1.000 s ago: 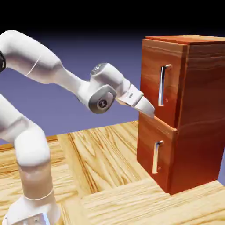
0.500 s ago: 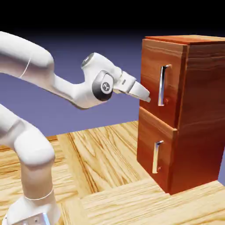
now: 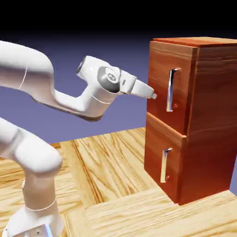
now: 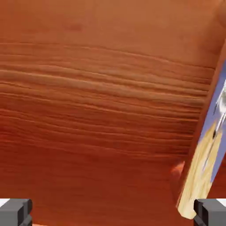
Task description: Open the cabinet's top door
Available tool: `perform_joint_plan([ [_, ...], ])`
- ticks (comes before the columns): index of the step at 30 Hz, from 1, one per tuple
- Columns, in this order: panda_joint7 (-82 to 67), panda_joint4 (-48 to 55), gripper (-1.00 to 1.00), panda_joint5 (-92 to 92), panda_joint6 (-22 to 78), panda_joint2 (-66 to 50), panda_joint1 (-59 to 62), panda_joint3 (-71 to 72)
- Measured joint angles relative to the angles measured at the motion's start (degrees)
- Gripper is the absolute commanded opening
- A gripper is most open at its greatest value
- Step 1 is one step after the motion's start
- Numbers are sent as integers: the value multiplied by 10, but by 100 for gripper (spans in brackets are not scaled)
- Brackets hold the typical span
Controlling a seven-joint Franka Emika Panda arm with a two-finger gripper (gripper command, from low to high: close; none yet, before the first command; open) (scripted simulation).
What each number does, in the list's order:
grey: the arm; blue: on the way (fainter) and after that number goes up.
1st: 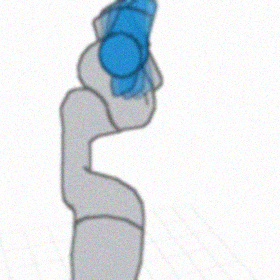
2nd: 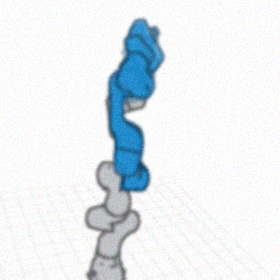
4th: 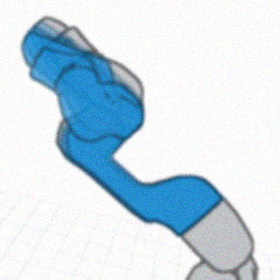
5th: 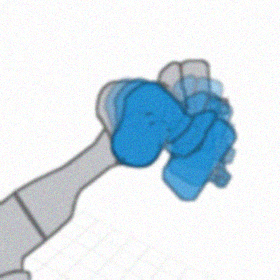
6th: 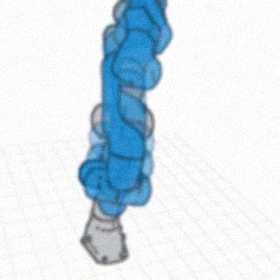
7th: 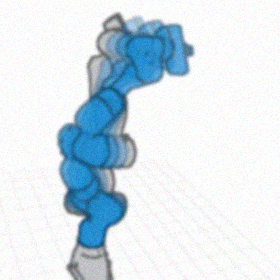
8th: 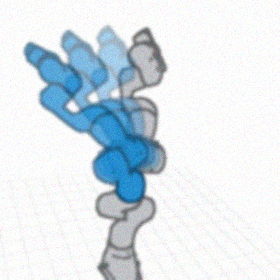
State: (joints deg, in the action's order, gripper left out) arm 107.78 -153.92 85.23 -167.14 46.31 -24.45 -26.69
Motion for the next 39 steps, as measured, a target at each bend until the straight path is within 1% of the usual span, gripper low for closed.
perform_joint_plan([
  [29,554,60,0,723,58,116,-201,-226],
  [31,561,61,0,733,59,117,-204,-229],
  [35,579,120,0,754,81,71,-287,-280],
  [36,582,131,-100,759,86,62,-303,-290],
  [38,582,132,-100,759,86,62,-303,-290],
  [39,582,117,-100,744,98,59,-282,-271],
])
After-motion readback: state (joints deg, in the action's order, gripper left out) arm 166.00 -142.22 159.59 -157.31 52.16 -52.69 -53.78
